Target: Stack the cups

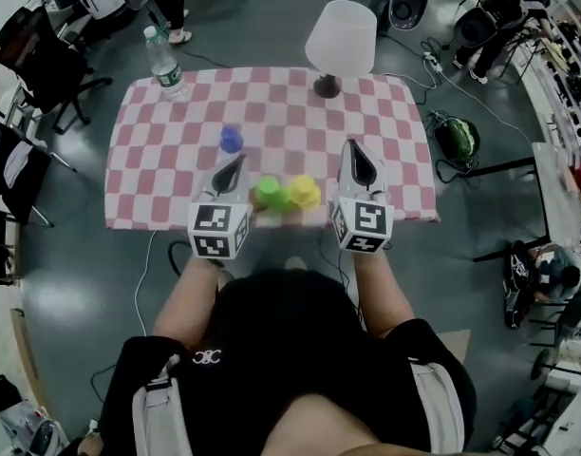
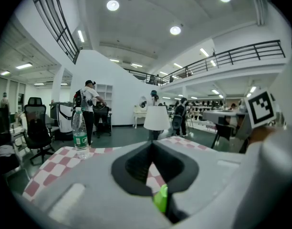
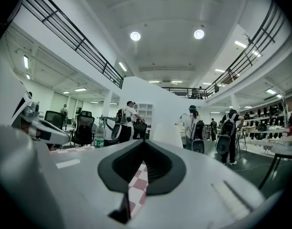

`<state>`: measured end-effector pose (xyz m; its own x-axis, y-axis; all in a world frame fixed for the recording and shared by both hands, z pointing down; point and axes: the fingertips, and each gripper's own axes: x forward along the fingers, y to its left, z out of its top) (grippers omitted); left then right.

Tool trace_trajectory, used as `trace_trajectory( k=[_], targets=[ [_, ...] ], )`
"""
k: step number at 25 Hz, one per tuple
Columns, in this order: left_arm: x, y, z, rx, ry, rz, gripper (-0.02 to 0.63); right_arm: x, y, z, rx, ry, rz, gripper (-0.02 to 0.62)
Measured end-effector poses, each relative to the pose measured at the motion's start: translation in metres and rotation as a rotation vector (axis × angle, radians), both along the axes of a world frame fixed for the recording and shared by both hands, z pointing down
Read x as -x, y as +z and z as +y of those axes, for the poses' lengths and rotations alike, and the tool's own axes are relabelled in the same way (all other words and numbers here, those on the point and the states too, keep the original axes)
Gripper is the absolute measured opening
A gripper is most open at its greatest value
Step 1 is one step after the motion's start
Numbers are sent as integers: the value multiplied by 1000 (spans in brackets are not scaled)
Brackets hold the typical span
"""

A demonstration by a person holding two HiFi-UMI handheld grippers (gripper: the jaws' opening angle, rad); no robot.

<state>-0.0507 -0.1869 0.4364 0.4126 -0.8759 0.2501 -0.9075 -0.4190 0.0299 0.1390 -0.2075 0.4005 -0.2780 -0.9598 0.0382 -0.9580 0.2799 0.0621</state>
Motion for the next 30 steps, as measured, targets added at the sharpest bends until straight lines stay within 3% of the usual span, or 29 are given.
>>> trace_trajectory(
  k=[15, 26, 30],
  targets=[
    [74, 0, 23, 8, 95, 13, -2, 104, -8, 44, -8, 41, -23, -2],
    [125, 10, 34, 24, 51, 10, -2, 188, 20, 30, 24, 6, -79, 5],
    [145, 15, 38, 33, 24, 9, -2, 211, 46, 8, 103, 23, -130, 171]
  ],
)
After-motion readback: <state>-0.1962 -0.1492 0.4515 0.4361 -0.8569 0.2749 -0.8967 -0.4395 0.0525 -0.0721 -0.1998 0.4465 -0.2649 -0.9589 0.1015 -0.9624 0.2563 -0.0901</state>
